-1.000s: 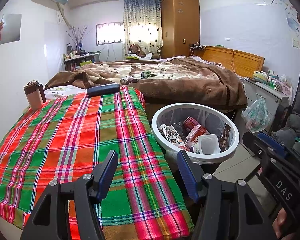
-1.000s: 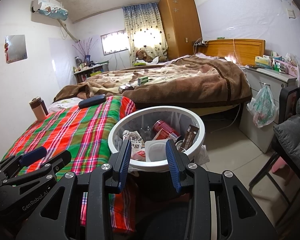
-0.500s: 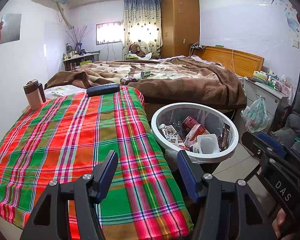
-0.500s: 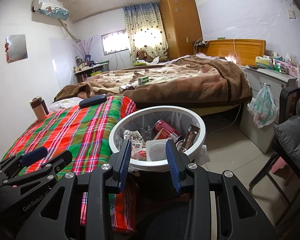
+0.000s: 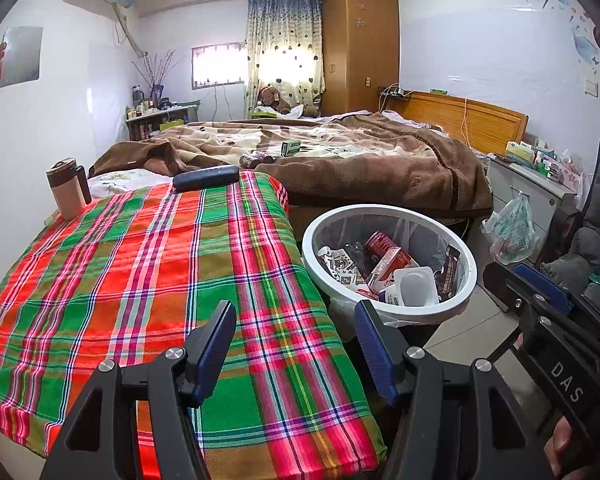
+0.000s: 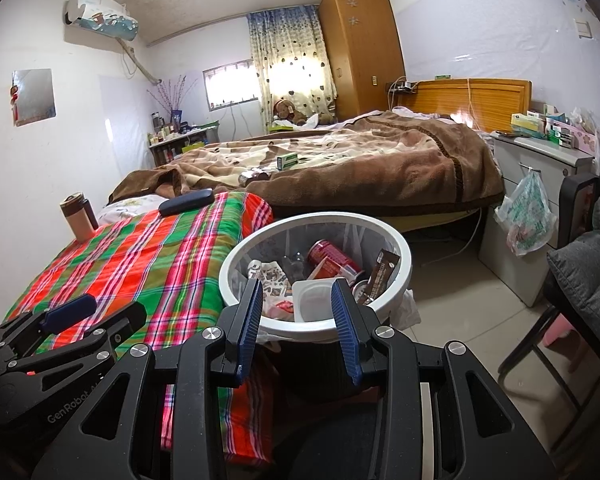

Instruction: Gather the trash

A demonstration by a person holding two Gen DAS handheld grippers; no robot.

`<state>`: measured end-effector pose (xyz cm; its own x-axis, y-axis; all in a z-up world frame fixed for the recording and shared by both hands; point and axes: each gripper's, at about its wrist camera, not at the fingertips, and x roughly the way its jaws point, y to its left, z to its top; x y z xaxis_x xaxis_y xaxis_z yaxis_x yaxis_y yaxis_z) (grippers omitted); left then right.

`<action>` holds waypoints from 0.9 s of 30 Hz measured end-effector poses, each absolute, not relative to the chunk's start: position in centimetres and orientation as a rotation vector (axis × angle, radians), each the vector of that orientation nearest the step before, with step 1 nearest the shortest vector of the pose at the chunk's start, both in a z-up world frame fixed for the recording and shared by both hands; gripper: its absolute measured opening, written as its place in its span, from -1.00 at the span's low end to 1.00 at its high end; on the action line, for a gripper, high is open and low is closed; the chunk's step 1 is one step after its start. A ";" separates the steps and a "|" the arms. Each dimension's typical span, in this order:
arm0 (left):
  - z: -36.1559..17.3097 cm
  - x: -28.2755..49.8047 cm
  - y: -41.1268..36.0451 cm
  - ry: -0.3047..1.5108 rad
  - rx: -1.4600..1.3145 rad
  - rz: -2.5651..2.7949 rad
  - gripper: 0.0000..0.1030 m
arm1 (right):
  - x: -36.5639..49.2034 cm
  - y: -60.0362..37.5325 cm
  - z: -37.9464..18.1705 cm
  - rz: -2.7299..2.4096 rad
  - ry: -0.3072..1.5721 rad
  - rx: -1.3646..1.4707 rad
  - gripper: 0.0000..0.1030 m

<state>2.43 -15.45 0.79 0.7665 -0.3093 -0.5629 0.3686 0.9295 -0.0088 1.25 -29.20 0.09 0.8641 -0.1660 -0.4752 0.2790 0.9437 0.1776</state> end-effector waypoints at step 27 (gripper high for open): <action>0.6 2.0 -15.5 0.597 0.098 -0.369 0.19 | 1.2 -29.1 0.2 -0.237 0.473 0.243 -0.28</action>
<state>2.02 -15.50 0.61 0.7639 -0.3106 -0.5657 0.3669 0.9301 -0.0152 1.19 -29.11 0.16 0.8642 -0.1680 -0.4743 0.2798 0.9439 0.1753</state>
